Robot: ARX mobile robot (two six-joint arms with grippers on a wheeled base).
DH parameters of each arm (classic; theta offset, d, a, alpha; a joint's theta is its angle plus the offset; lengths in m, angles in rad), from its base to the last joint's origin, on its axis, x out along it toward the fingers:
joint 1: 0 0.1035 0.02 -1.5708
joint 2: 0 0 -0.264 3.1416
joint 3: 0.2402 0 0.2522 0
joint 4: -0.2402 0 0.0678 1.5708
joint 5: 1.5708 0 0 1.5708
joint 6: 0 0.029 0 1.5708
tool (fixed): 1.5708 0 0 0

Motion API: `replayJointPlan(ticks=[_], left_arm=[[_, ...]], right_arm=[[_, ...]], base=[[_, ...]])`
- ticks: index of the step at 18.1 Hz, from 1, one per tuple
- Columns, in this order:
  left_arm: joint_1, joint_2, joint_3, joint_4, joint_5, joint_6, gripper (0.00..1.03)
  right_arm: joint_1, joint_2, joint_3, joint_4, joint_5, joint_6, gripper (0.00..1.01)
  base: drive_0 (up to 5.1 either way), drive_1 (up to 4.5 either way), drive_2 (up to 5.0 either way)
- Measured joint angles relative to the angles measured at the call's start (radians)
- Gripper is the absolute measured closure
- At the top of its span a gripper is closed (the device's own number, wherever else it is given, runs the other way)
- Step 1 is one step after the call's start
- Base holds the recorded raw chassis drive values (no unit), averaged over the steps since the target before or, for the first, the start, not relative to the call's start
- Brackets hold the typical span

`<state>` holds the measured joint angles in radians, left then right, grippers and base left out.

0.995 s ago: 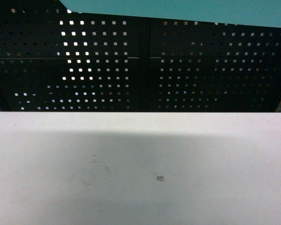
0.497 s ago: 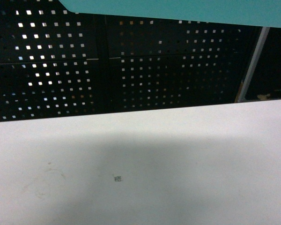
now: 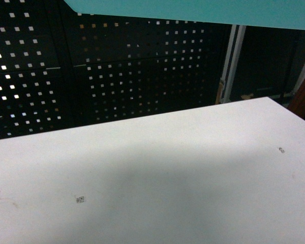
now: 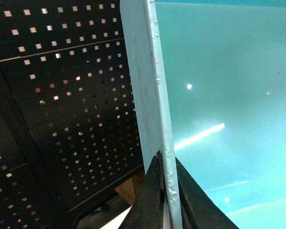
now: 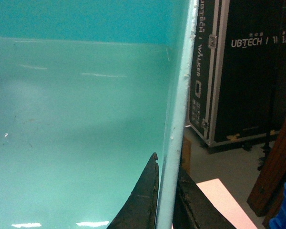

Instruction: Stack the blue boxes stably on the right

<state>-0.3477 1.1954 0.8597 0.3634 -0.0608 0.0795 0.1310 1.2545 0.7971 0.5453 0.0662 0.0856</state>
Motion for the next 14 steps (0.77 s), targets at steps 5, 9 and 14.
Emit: replayJointPlan(ticks=[5, 9, 14], left_arm=[[0.0, 0.0, 0.0, 0.0, 0.0, 0.0, 1.01], [0.0, 0.0, 0.0, 0.0, 0.0, 0.0, 1.01], [0.0, 0.0, 0.0, 0.0, 0.0, 0.0, 1.01]], right_arm=[[0.0, 0.0, 0.0, -0.002, 0.0, 0.0, 0.94], [0.0, 0.0, 0.0, -0.001, 0.0, 0.0, 0.94], [0.0, 0.0, 0.0, -0.001, 0.0, 0.0, 0.94]], base=[[-1.5, -1.51, -1.5], [-1.6, -1.62, -1.6], [-1.6, -1.6, -1.6]])
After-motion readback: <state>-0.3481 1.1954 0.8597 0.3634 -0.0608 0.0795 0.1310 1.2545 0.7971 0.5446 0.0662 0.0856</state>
